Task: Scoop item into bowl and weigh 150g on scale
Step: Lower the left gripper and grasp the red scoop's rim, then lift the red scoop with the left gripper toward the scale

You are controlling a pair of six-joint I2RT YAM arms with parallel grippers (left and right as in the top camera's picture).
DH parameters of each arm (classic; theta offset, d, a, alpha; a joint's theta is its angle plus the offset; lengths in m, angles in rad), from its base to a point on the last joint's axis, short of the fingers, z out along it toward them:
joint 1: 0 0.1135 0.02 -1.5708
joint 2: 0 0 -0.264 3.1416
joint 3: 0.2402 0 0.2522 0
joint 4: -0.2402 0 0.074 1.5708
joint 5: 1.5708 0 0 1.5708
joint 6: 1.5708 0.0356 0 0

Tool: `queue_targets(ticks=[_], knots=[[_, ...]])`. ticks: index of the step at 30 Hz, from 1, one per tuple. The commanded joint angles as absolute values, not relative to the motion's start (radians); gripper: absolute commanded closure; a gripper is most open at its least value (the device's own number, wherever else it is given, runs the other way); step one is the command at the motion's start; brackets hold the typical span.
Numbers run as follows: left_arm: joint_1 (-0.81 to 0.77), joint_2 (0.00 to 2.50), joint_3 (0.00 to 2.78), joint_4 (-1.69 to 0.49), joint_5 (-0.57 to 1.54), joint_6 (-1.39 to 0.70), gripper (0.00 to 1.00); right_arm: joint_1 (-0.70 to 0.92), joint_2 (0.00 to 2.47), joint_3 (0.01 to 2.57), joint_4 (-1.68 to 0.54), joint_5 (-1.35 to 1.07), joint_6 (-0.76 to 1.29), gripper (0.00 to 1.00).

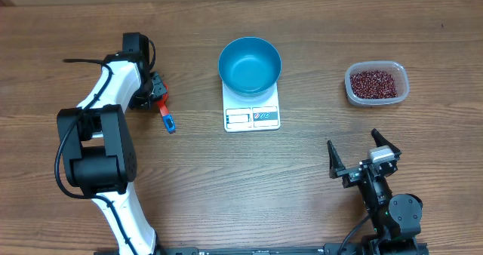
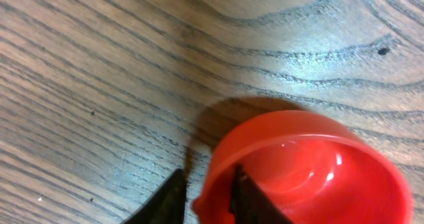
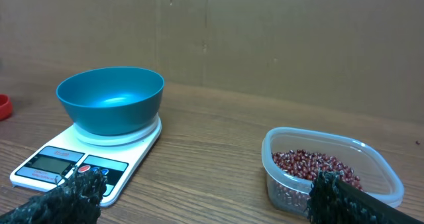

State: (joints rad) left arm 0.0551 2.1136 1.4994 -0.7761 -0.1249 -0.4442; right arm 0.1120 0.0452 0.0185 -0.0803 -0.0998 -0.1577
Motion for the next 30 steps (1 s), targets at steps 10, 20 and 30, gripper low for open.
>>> queue_targets(ticks=[10, 20, 30], knots=[[0.062, 2.13, 1.508, -0.775, -0.138, -0.442, 0.96, 0.11, 0.046, 0.008, -0.076, -0.091, -0.157, 0.0], [0.061, 2.013, 1.524, -0.799, -0.139, -0.442, 0.96, 0.11, 0.046, 0.008, -0.076, -0.091, -0.157, 0.0], [0.059, 1.701, 1.524, -0.918, -0.142, -0.588, 0.95, 0.11, 0.046, 0.008, -0.076, -0.091, -0.157, 0.0]])
